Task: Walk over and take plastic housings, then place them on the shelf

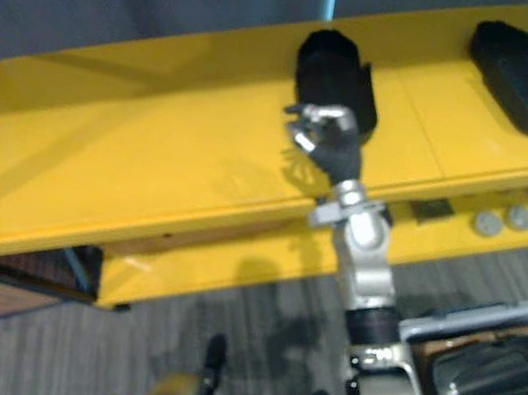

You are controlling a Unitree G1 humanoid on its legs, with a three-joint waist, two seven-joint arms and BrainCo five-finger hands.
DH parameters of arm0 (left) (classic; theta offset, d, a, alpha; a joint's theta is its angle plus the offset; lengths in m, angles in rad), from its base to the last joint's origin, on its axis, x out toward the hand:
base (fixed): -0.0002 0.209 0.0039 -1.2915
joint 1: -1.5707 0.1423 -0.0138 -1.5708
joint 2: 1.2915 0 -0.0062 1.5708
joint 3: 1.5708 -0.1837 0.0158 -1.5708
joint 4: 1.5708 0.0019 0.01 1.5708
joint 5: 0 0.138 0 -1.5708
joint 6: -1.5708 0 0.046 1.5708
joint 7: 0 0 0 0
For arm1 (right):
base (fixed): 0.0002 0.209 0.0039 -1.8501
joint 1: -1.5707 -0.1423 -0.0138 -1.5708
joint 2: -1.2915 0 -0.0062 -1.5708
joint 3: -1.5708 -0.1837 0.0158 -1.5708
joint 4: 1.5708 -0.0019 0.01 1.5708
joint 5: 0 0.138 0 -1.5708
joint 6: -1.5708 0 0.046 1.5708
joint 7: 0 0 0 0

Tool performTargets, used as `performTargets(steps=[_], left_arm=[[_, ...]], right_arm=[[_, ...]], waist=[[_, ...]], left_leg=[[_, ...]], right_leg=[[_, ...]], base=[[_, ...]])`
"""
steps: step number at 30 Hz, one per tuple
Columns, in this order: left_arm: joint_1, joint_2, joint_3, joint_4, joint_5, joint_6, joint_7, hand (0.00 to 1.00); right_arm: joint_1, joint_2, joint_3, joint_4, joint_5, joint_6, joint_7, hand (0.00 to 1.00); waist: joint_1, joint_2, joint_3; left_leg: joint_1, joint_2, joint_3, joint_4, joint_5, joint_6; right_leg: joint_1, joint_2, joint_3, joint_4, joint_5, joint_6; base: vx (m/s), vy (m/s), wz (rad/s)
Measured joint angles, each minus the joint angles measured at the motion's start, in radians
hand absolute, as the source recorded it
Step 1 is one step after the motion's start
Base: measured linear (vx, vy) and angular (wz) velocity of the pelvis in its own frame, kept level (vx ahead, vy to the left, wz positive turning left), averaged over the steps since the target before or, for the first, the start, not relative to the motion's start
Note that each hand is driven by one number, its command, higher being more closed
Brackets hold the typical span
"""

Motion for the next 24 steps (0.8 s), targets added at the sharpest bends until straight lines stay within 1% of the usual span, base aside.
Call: performTargets(steps=[2, 4, 5, 7, 8, 9, 13, 17, 20, 21, 24], left_arm=[[0.0, 0.0, 0.004, 0.0, 0.002, 0.001, 0.006, 0.0], [-0.001, 0.0, 0.005, -0.001, 0.002, 0.001, 0.017, 0.0], [-0.001, -0.001, 0.006, -0.001, 0.002, 0.003, 0.027, 0.0], [-0.005, -0.001, 0.006, -0.001, 0.002, 0.005, 0.03, 0.0], [-0.009, -0.002, 0.007, -0.001, 0.002, 0.009, 0.031, 0.0], [-0.009, -0.002, 0.007, -0.001, 0.002, 0.009, 0.031, 0.0], [-0.01, -0.004, 0.007, -0.001, 0.001, 0.025, 0.031, 0.0], [-0.011, -0.007, 0.006, -0.002, -0.001, 0.03, 0.031, 0.0], [-0.022, -0.007, 0.006, -0.002, -0.001, 0.03, 0.031, 0.0], [-0.027, -0.009, 0.006, -0.002, -0.001, 0.029, 0.03, 0.0], [-0.028, -0.017, 0.005, -0.004, -0.002, 0.027, 0.03, 0.0]], right_arm=[[0.006, 0.026, 0.021, 0.03, -0.011, 0.022, -0.033, 0.0], [0.008, 0.04, 0.031, 0.067, -0.019, 0.026, -0.044, 0.0], [0.008, 0.058, 0.041, 0.135, -0.029, 0.032, -0.064, 0.0], [0.008, 0.07, 0.041, 0.185, -0.03, 0.038, -0.082, 0.0], [0.007, 0.074, 0.041, 0.229, -0.03, 0.038, -0.103, 0.0], [0.007, 0.075, 0.041, 0.237, -0.03, 0.038, -0.106, 0.0], [-0.019, 0.098, 0.028, 0.32, -0.029, 0.038, -0.179, 0.0], [-0.051, 0.109, 0.012, 0.366, -0.029, 0.034, -0.236, 0.0], [-0.071, 0.114, -0.007, 0.392, -0.055, 0.018, -0.297, 0.0], [-0.087, 0.114, -0.015, 0.407, -0.067, 0.017, -0.322, 0.0], [-0.099, 0.115, -0.026, 0.408, -0.069, 0.011, -0.357, 0.0]], waist=[[0.004, -0.007, -0.006], [0.005, -0.007, -0.006], [0.008, -0.006, -0.018], [0.02, -0.004, -0.022], [0.023, -0.004, -0.022], [0.023, -0.004, -0.022], [0.026, -0.003, -0.022], [0.032, 0.0, -0.021], [0.031, 0.011, -0.02], [0.035, 0.019, -0.019], [0.037, 0.034, -0.017]], left_leg=[[0.007, 0.0, -0.003, 0.0, 0.001, -0.001], [0.015, -0.003, -0.006, 0.0, 0.001, -0.001], [0.014, -0.007, -0.012, 0.0, 0.001, -0.001], [0.014, -0.008, -0.012, 0.0, 0.001, -0.001], [0.014, -0.011, -0.021, 0.0, 0.001, -0.001], [0.014, -0.012, -0.023, 0.0, 0.001, -0.001], [0.0, -0.017, -0.039, 0.0, 0.001, -0.001], [-0.001, -0.022, -0.041, 0.0, 0.001, -0.001], [-0.003, -0.026, -0.056, 0.0, 0.001, -0.001], [-0.003, -0.025, -0.056, 0.0, 0.001, -0.001], [-0.003, -0.025, -0.057, 0.0, 0.001, -0.001]], right_leg=[[0.016, 0.003, -0.007, -0.015, 0.006, 0.001], [0.031, 0.002, -0.013, -0.025, 0.008, 0.003], [0.038, 0.001, -0.02, -0.036, 0.009, 0.005], [0.043, 0.002, -0.022, -0.046, 0.011, 0.003], [0.055, 0.002, -0.032, -0.059, 0.014, 0.003], [0.057, 0.002, -0.035, -0.06, 0.014, 0.004], [0.058, 0.001, -0.053, -0.069, 0.016, 0.005], [0.061, -0.002, -0.055, -0.078, 0.021, 0.012], [0.072, -0.003, -0.074, -0.082, 0.021, 0.013], [0.071, -0.002, -0.074, -0.082, 0.021, 0.012], [0.071, -0.002, -0.075, -0.081, 0.021, 0.013]], base=[[-0.01, -0.01, 0.02], [-0.02, -0.014, 0.08], [-0.02, -0.007, 0.08], [-0.02, -0.008, 0.08], [-0.01, -0.009, 0.1], [-0.01, -0.014, 0.18], [0.01, -0.013, 0.12], [0.04, -0.018, 0.03], [0.02, -0.021, 0.15], [0.0, -0.019, 0.03], [0.0, 0.0, 0.0]])
